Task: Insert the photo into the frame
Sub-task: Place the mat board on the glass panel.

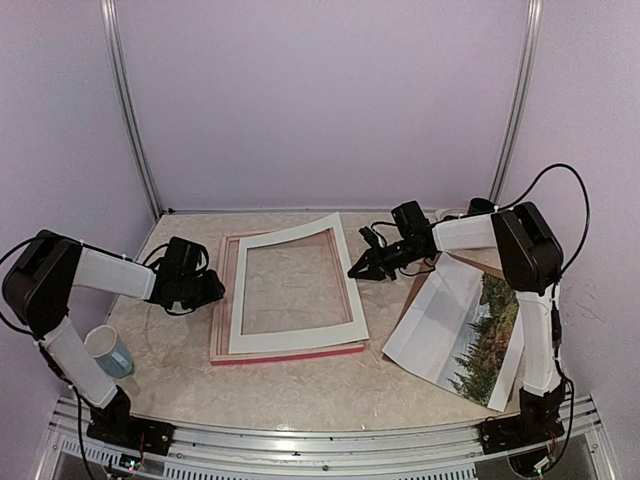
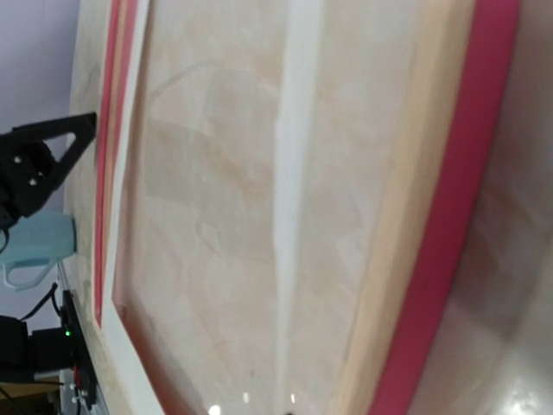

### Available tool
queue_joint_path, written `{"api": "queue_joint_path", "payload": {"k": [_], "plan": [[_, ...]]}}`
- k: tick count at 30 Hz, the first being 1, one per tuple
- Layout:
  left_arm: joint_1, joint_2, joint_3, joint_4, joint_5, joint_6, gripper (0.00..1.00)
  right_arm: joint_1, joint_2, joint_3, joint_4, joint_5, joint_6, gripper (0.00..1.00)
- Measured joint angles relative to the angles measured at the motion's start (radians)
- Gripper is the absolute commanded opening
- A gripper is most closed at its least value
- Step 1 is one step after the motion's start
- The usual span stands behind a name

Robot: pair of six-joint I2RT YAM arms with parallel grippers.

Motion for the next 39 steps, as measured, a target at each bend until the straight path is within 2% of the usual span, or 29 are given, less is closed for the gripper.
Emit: {"api": "queue_joint_path", "payload": {"k": [11,39], "plan": [[0.000,0.000,0.000,0.000,-0.010,-0.001,0.45,0.000,0.009,0.075,-0.006,0.002,-0.004,0.05],[-0.004,0.000,0.000,0.002,-0.010,-0.005,0.46,0.043,0.051,0.077,0.002,0.009,0.010,0.13]]}}
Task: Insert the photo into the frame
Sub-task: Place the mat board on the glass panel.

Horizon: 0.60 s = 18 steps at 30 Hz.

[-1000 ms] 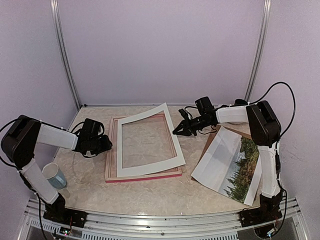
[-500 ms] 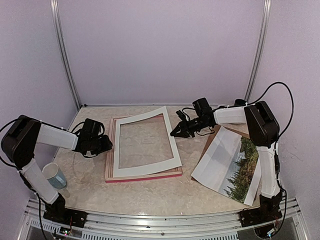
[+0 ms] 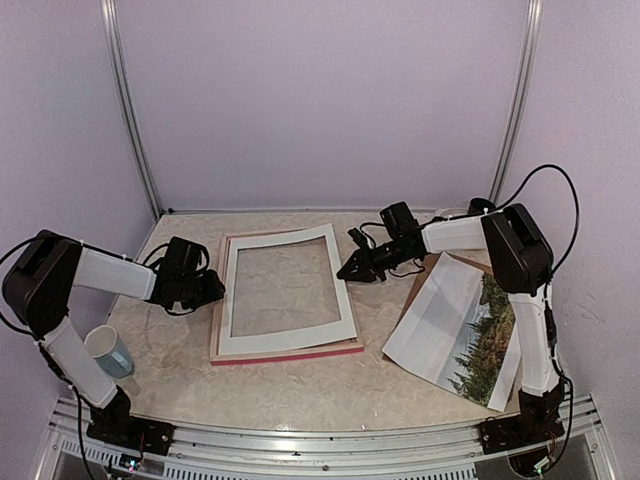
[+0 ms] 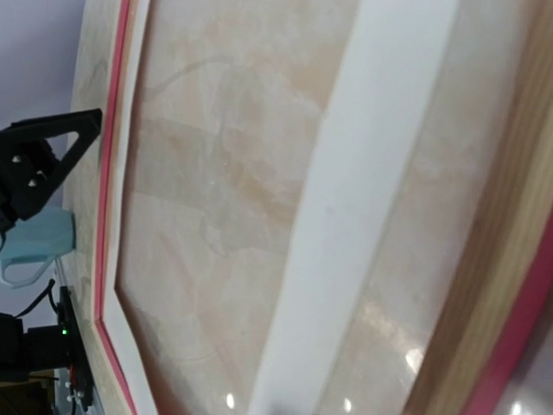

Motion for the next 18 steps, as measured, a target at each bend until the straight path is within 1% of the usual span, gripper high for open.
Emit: {"api": "queue_joint_path", "payload": {"k": [9,18], "plan": [[0.000,0.000,0.000,0.009,0.000,-0.001,0.46,0.011,0.021,0.023,-0.001,0.011,0.000,0.14],[0.000,0.000,0.000,0.010,0.000,-0.001,0.46,0.017,0.026,0.047,-0.019,0.023,-0.003,0.20]]}}
